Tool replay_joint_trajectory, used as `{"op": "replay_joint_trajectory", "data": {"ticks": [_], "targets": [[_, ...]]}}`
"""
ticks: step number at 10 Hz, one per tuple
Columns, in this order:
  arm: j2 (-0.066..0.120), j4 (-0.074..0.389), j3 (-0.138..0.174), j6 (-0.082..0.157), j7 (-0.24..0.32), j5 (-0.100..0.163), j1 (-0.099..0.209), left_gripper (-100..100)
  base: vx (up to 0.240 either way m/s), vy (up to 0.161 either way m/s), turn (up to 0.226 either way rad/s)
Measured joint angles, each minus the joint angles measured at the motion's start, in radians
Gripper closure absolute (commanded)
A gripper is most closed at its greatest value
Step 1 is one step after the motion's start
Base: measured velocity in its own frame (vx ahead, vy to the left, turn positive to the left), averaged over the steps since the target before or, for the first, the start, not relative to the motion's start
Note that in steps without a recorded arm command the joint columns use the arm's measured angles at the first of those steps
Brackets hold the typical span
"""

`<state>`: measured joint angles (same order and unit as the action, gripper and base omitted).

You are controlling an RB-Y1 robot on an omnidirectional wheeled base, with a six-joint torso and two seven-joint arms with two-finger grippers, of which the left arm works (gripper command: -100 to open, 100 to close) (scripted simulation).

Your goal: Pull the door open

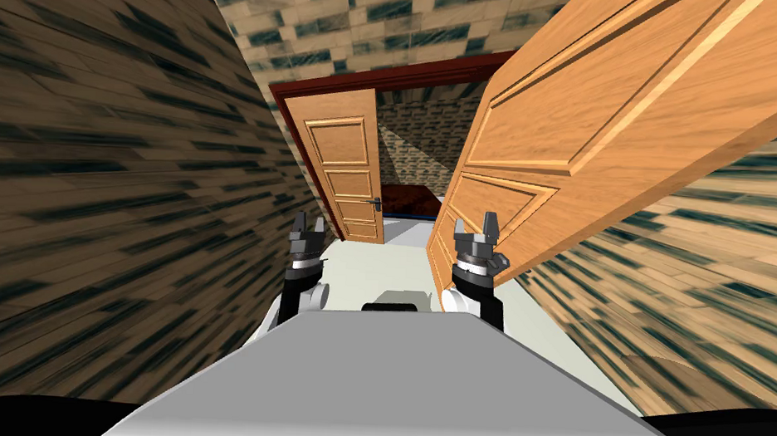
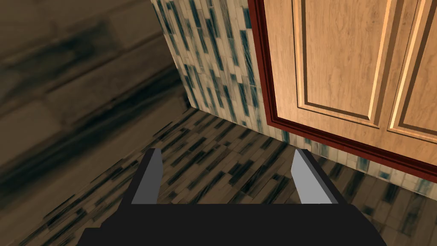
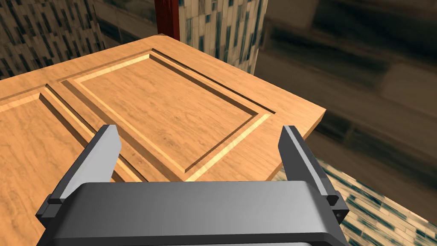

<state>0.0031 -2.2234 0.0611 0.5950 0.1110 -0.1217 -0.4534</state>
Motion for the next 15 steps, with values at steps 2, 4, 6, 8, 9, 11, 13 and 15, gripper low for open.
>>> {"op": "replay_joint_trajectory", "data": {"ticks": [2, 4, 6, 8, 9, 11, 13, 15], "targets": [[0.009, 0.035, -0.005, -0.006, 0.004, 0.007, 0.022, -100, 0.076, 0.009, -0.012], [0.016, 0.072, -0.004, -0.006, 0.001, 0.011, 0.041, -100, 0.063, 0.004, -0.013], [0.024, 0.111, -0.006, -0.010, 0.000, 0.017, 0.065, -100, 0.075, 0.008, -0.019], [0.034, 0.151, -0.006, -0.018, 0.002, 0.025, 0.091, -100, 0.073, 0.008, -0.020], [0.039, 0.173, -0.007, -0.019, 0.004, 0.030, 0.101, -100, 0.086, -0.002, -0.022], [0.045, 0.231, -0.013, -0.018, 0.001, 0.036, 0.133, -100, 0.084, 0.015, -0.022], [0.058, 0.287, -0.013, -0.025, 0.004, 0.047, 0.167, -100, 0.102, 0.018, -0.025], [0.067, 0.347, -0.018, -0.026, 0.004, 0.057, 0.198, -100, 0.096, 0.011, -0.026]]}}
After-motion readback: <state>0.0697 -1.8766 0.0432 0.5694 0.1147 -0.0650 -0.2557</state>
